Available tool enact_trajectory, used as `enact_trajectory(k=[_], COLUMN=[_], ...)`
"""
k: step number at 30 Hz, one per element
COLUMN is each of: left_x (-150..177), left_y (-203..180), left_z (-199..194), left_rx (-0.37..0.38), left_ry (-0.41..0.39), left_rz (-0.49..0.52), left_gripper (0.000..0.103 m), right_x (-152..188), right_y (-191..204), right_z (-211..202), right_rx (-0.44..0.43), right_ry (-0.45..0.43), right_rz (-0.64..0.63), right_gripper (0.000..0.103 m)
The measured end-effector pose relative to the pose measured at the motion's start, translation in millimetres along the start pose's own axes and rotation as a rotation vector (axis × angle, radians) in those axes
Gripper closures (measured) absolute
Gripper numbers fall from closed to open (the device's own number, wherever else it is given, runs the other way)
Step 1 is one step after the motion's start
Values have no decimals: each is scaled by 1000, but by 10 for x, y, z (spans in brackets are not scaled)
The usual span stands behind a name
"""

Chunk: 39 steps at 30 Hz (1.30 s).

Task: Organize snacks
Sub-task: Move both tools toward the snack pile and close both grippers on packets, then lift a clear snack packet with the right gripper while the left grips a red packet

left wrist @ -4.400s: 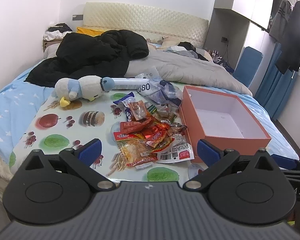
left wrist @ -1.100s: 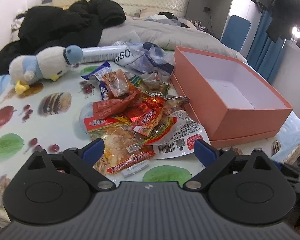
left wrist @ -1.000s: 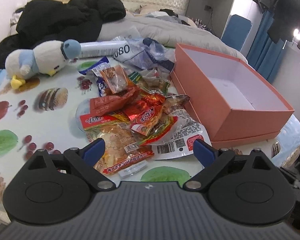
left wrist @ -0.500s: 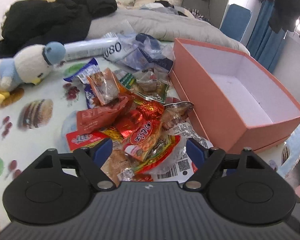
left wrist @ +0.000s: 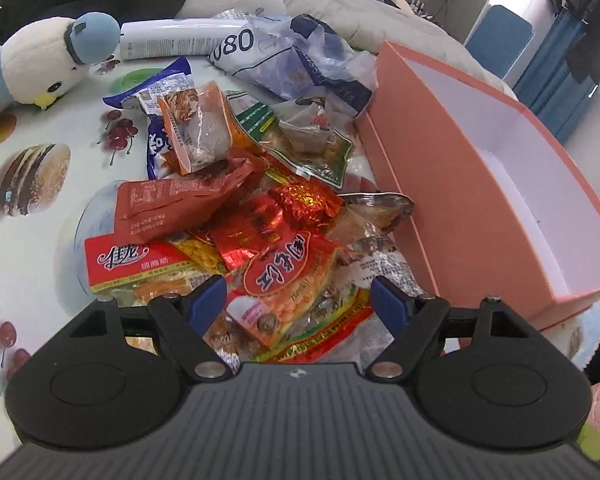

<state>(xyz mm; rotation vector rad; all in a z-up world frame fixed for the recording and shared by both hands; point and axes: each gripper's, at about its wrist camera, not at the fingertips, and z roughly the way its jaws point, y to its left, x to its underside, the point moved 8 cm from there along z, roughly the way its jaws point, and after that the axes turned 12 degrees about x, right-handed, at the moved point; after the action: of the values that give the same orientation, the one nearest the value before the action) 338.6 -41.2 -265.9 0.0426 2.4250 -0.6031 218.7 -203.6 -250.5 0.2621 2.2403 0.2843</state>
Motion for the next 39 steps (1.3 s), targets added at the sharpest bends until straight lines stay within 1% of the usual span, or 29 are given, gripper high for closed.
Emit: enact_trajectory(k=[1, 4, 6, 8, 10, 12, 13, 14, 15, 18, 21, 26, 28, 31, 34, 39], left_x=[-8, -27, -24, -13, -17, -20, -19, -17, -20, -47, -70, -51, -22, 40, 100, 203], left_y=[12, 54, 76, 94, 98, 111, 117, 123, 121, 107, 120, 171, 214, 283, 351, 536], left_z=[23, 62, 90, 108, 92, 71, 60, 47, 22, -71, -185, -399, -505, -670, -837, -1119], left_rx=[-4, -31, -62, -76, -85, -124, -128, -127, -127, -148, -133, -134, -142, -133, -146, -160], left_ry=[-3, -24, -20, -10, -21, -21, -15, -9, -12, -37, -58, -73, -81, -99, -120, -157], left_rz=[-9, -31, -26, -19, 3, 27, 24, 20, 22, 51, 32, 9, -5, -34, -46, -106], left_gripper=[20, 26, 40, 44, 53, 71, 77, 88, 93, 97, 98, 100, 101, 101, 101, 102], right_x=[1, -5, 8, 10, -8, -18, -17, -19, -6, 5, -8, -10, -3, 7, 38, 101], right_y=[9, 79, 107, 132, 142, 137, 137, 142, 138, 146, 159, 180, 180, 166, 158, 142], right_z=[1, 19, 10, -9, -24, -27, -32, -36, -60, -88, -122, -174, -201, -231, -271, -332], right_rx=[-5, -15, -16, -19, -20, -24, -27, -29, -29, -32, -37, -43, -45, -47, -42, -34], right_ry=[2, 3, 12, 14, 8, 12, 15, 15, 13, 18, 14, 16, 18, 30, 39, 54], right_rz=[-3, -23, -41, -47, -53, -49, -47, -49, -56, -61, -67, -84, -89, -91, -103, -124], right_gripper=[86, 96, 98, 99, 100, 100, 100, 100, 100, 100, 100, 100, 100, 100, 100, 100])
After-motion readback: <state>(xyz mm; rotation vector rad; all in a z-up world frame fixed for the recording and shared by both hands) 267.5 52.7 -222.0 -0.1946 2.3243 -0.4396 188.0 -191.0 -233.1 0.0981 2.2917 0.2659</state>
